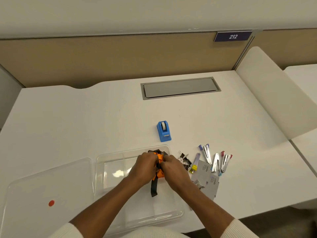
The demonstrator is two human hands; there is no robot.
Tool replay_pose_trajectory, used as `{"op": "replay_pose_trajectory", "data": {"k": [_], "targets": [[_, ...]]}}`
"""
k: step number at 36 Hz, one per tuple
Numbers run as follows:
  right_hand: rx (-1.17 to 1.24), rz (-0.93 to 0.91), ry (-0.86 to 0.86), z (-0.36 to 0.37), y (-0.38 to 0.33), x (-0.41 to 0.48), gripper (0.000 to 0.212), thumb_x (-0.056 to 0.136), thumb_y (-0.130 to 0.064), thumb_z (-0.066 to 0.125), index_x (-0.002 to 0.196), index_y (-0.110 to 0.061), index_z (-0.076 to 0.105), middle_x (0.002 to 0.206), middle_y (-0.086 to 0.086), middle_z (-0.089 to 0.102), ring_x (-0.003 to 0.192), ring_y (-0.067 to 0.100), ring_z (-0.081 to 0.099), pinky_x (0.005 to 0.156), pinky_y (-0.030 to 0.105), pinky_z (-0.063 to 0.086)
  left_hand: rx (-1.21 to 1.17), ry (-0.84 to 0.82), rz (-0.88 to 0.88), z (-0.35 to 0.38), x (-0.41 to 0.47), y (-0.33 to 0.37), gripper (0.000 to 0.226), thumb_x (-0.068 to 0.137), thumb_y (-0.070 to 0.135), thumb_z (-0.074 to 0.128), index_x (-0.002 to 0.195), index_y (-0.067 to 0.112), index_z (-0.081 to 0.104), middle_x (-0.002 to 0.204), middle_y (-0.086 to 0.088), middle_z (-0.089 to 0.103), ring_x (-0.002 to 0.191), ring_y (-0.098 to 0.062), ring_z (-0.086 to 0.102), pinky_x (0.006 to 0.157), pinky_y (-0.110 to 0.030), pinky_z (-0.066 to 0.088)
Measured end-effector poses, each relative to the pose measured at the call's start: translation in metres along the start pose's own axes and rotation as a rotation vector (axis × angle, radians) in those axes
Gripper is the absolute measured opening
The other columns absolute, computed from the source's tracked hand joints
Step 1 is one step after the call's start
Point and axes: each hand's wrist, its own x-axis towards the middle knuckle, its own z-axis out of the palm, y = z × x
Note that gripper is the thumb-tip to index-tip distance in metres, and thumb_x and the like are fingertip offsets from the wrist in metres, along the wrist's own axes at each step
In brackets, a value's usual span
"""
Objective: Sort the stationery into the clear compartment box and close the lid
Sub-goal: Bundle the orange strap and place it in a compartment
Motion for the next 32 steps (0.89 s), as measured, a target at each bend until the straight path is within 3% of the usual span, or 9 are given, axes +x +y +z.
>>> {"op": "replay_pose_trajectory", "data": {"k": [4, 9, 11, 13, 17, 20, 24, 28, 32], "targets": [[0.034, 0.006, -0.02, -0.012, 0.002, 0.0, 0.021, 0.1, -0.014, 0.057, 0.119, -0.012, 0.066, 0.123, 0.01, 0.063, 0.106, 0.025, 0.062, 0.09, 0.031, 0.049, -0.065, 0.048, 0.014, -0.009, -0.002, -0.007, 0.006, 0.091, 0.021, 0.072, 0.096, 0.022, 0.076, 0.091, 0.005, 0.073, 0.079, -0.012, 0.065, 0.074, -0.027, 0.058], [0.132, -0.017, 0.146, -0.031, 0.01, -0.021, 0.032, 0.095, -0.024, 0.067, 0.128, -0.022, 0.067, 0.128, -0.002, 0.063, 0.107, 0.02, 0.063, 0.087, 0.03, 0.053, -0.137, 0.146, 0.034, -0.017, -0.012, -0.026, 0.01, 0.086, 0.025, 0.081, 0.094, 0.029, 0.076, 0.091, 0.012, 0.075, 0.08, -0.009, 0.067, 0.076, -0.026, 0.06], [0.228, -0.118, 0.116, -0.033, 0.011, -0.03, 0.033, 0.092, -0.036, 0.069, 0.123, -0.029, 0.067, 0.119, -0.007, 0.063, 0.102, 0.016, 0.062, 0.081, 0.029, 0.052, -0.141, 0.138, 0.049, -0.018, -0.013, -0.032, 0.012, 0.087, 0.022, 0.08, 0.097, 0.028, 0.076, 0.096, 0.011, 0.074, 0.083, -0.008, 0.066, 0.078, -0.026, 0.06], [0.175, -0.261, -0.005, -0.024, 0.011, -0.036, 0.048, 0.086, -0.049, 0.074, 0.129, -0.034, 0.06, 0.126, -0.009, 0.058, 0.111, 0.013, 0.056, 0.083, 0.029, 0.053, -0.138, 0.129, 0.081, -0.019, -0.01, -0.034, 0.017, 0.088, 0.021, 0.079, 0.103, 0.027, 0.075, 0.104, 0.011, 0.071, 0.088, -0.008, 0.065, 0.081, -0.023, 0.059], [-0.052, -0.426, -0.039, 0.01, 0.002, -0.044, 0.072, 0.072, -0.047, 0.086, 0.134, -0.031, 0.053, 0.129, -0.001, 0.05, 0.115, 0.018, 0.05, 0.078, 0.034, 0.055, -0.05, 0.019, 0.239, -0.015, 0.0, -0.035, 0.029, 0.088, 0.018, 0.077, 0.115, 0.026, 0.071, 0.115, 0.007, 0.064, 0.1, -0.011, 0.059, 0.086, -0.027, 0.055], [-0.09, -0.442, 0.075, 0.029, -0.004, -0.044, 0.063, 0.07, -0.034, 0.09, 0.125, -0.026, 0.061, 0.117, 0.001, 0.053, 0.106, 0.018, 0.054, 0.067, 0.029, 0.052, 0.072, -0.062, 0.308, -0.003, 0.007, -0.033, 0.032, 0.092, 0.02, 0.07, 0.123, 0.024, 0.068, 0.12, 0.003, 0.062, 0.108, -0.015, 0.055, 0.089, -0.028, 0.049], [-0.078, -0.471, 0.244, 0.041, -0.004, -0.042, 0.037, 0.083, -0.016, 0.081, 0.116, -0.022, 0.065, 0.105, 0.002, 0.053, 0.095, 0.016, 0.051, 0.059, 0.024, 0.035, 0.169, -0.075, 0.324, 0.014, 0.015, -0.028, 0.023, 0.095, 0.023, 0.065, 0.118, 0.02, 0.069, 0.119, -0.003, 0.064, 0.108, -0.022, 0.058, 0.087, -0.033, 0.052], [-0.074, -0.439, 0.295, 0.044, -0.002, -0.042, 0.033, 0.085, -0.016, 0.078, 0.115, -0.02, 0.065, 0.107, 0.004, 0.058, 0.094, 0.017, 0.055, 0.056, 0.024, 0.044, 0.253, -0.07, 0.297, 0.022, 0.022, -0.022, 0.026, 0.09, 0.029, 0.072, 0.113, 0.018, 0.065, 0.114, -0.005, 0.065, 0.099, -0.023, 0.063, 0.081, -0.035, 0.057], [-0.099, -0.401, 0.338, 0.05, 0.004, -0.042, 0.026, 0.088, -0.013, 0.073, 0.111, -0.016, 0.064, 0.113, 0.006, 0.056, 0.094, 0.019, 0.054, 0.057, 0.025, 0.042, 0.341, -0.044, 0.321, 0.022, 0.03, -0.017, 0.028, 0.09, 0.028, 0.073, 0.113, 0.016, 0.063, 0.11, -0.008, 0.069, 0.093, -0.026, 0.067, 0.074, -0.036, 0.054]]}}
